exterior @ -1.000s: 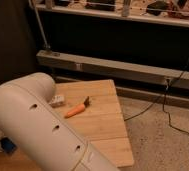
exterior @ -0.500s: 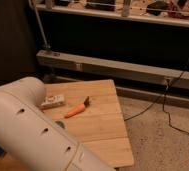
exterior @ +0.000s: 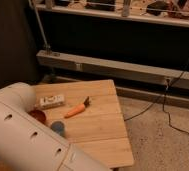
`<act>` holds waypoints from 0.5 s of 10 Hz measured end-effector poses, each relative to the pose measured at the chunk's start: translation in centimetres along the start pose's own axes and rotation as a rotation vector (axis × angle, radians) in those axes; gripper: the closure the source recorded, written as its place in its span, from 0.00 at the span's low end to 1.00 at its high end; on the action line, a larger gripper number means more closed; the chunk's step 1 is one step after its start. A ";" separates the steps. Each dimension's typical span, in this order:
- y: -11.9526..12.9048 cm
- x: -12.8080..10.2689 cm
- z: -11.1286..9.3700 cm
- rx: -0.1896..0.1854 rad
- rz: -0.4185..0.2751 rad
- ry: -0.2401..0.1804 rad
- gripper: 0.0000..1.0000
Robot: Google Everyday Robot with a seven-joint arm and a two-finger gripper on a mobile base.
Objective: Wipe the white sponge on the table
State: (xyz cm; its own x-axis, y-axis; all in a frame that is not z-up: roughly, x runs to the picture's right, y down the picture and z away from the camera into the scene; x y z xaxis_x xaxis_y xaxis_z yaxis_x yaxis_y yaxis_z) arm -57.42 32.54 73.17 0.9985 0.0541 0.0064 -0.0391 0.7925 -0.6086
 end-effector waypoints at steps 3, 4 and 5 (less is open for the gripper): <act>2.9 0.4 -1.1 -0.025 -0.030 -0.033 0.63; 4.0 0.9 -1.0 -0.038 -0.036 -0.033 0.63; 5.0 1.2 -0.8 -0.051 -0.043 -0.034 0.63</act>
State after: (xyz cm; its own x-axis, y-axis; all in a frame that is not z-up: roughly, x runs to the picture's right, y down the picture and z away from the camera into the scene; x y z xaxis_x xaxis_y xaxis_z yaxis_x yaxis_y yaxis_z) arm -56.38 36.04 69.50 0.9973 0.0420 0.0601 0.0069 0.7628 -0.6465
